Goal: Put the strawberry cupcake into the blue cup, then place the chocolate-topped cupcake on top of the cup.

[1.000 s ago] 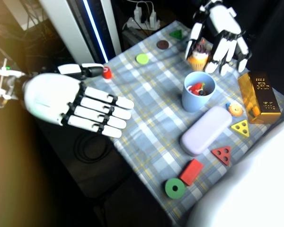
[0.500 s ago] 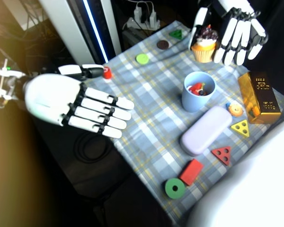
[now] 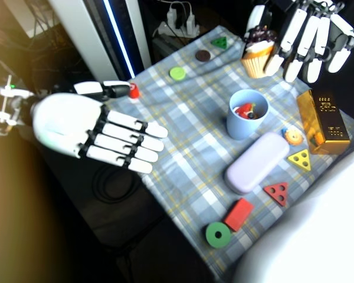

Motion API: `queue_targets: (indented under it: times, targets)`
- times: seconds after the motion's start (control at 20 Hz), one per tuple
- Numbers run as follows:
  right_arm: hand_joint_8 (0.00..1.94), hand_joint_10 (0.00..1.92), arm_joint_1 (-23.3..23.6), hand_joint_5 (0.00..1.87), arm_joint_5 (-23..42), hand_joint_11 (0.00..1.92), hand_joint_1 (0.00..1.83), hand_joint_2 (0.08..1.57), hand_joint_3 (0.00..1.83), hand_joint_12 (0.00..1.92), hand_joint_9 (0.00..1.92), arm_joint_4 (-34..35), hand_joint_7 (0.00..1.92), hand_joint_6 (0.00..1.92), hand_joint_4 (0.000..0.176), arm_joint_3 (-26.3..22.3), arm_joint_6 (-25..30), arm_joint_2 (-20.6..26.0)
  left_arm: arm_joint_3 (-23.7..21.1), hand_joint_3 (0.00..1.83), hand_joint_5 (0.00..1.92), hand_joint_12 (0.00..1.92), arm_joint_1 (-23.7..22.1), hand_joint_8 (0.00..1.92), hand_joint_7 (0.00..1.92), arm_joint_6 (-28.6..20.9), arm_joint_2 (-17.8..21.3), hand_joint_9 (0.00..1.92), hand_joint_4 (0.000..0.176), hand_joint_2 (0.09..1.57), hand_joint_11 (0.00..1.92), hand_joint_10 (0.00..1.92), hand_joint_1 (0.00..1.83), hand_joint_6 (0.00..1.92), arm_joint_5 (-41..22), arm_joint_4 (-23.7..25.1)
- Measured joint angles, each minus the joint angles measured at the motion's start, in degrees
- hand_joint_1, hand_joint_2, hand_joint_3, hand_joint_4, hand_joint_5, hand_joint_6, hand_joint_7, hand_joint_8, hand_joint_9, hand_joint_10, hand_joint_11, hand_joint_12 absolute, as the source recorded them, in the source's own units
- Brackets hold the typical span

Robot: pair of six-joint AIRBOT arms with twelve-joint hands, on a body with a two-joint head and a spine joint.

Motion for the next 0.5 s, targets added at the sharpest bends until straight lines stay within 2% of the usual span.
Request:
queue_targets:
  times: [0.05, 0.1, 0.15, 0.2, 0.25, 0.3, 0.35, 0.4, 0.45, 0.5]
  targets:
    - [0.01, 0.01, 0.0, 0.01, 0.0, 0.0, 0.19, 0.78, 0.0, 0.0, 0.02, 0.0, 0.07, 0.0, 0.0, 0.0, 0.0, 0.0, 0.5, 0.0, 1.14, 1.15, 0.1, 0.0, 0.97, 0.0, -0.9, 0.67, 0.163, 1.04, 0.0, 0.0, 1.08, 0.71, 0.0, -0.4]
    - [0.0, 0.0, 0.0, 0.0, 0.0, 0.0, 0.18, 0.78, 0.0, 0.0, 0.01, -0.1, 0.06, 0.0, 0.0, 0.0, 0.0, -0.1, 0.7, 0.0, 1.09, 1.18, 0.3, 0.0, 0.96, 0.0, -1.6, 0.69, 0.155, 1.06, 0.0, 0.01, 1.07, 0.8, -0.1, -1.1]
    - [0.0, 0.0, -0.2, 0.0, 0.1, 0.0, 0.16, 0.78, 0.0, 0.0, 0.01, 0.1, 0.06, 0.0, 0.0, 0.0, 0.0, -0.2, 0.7, 0.0, 1.05, 1.14, 0.5, 0.0, 0.96, 0.0, -1.8, 0.69, 0.172, 1.07, 0.0, 0.01, 1.05, 0.85, 0.2, -1.3]
    - [0.0, 0.0, -0.3, 0.0, -0.1, 0.0, 0.14, 0.78, 0.0, 0.0, 0.0, 0.2, 0.06, 0.0, 0.0, 0.0, 0.0, -0.3, 0.9, 0.01, 1.0, 1.11, 0.5, 0.0, 0.97, -0.1, -1.9, 0.7, 0.148, 1.09, 0.0, 0.01, 1.04, 0.94, 0.7, -1.2]
    - [0.01, 0.01, -0.3, 0.02, -0.2, 0.0, 0.14, 0.79, 0.0, 0.0, 0.02, 0.1, 0.08, 0.01, 0.0, 0.0, 0.0, -0.3, 1.1, 0.0, 0.95, 0.93, 0.5, 0.0, 0.95, -0.1, -2.1, 0.66, 0.17, 1.12, 0.0, 0.01, 1.01, 1.02, 0.7, -1.6]
    - [0.01, 0.01, -0.3, 0.02, 0.0, 0.0, 0.14, 0.79, 0.0, 0.0, 0.02, 0.0, 0.09, 0.01, 0.0, 0.0, 0.0, -0.3, 1.4, 0.0, 0.94, 0.82, 0.8, 0.0, 0.94, -0.2, -2.1, 0.65, 0.175, 1.12, 0.0, 0.01, 1.01, 1.04, 0.4, -2.0]
    - [0.0, 0.0, -0.4, 0.02, 0.0, 0.0, 0.13, 0.79, 0.0, 0.0, 0.01, 0.3, 0.07, 0.0, 0.0, 0.0, 0.0, -0.3, 2.0, 0.0, 0.93, 0.73, 1.2, 0.0, 0.91, -0.8, -2.4, 0.61, 0.176, 1.13, 0.0, 0.0, 1.0, 1.05, 0.4, -2.3]
    - [0.0, 0.0, -0.4, 0.02, 0.0, 0.0, 0.2, 0.78, 0.0, 0.0, 0.0, 0.3, 0.05, 0.01, 0.006, 0.0, 0.0, -0.3, 2.1, 0.0, 0.93, 0.68, 1.4, 0.0, 0.89, -1.8, -2.5, 0.59, 0.176, 1.13, 0.0, 0.0, 1.0, 1.06, 0.5, -2.6]
    - [0.0, 0.0, -0.4, 0.02, 0.0, 0.0, 0.2, 0.8, 0.0, 0.0, 0.0, 0.2, 0.05, 0.01, 0.003, 0.0, 0.0, -0.3, 2.4, 0.0, 0.93, 0.64, 1.5, 0.0, 0.87, -2.8, -2.5, 0.57, 0.176, 1.13, 0.0, 0.0, 1.0, 1.05, 0.8, -2.6]
    - [0.01, 0.01, -0.4, 0.05, 0.1, 0.02, 0.22, 0.8, 0.01, 0.01, 0.02, 0.1, 0.08, 0.01, 0.0, 0.0, 0.0, -0.3, 2.6, 0.0, 0.81, 0.63, 1.6, 0.01, 0.86, -3.3, -2.5, 0.58, 0.122, 1.02, 0.0, 0.0, 1.04, 0.47, 0.8, -2.4]
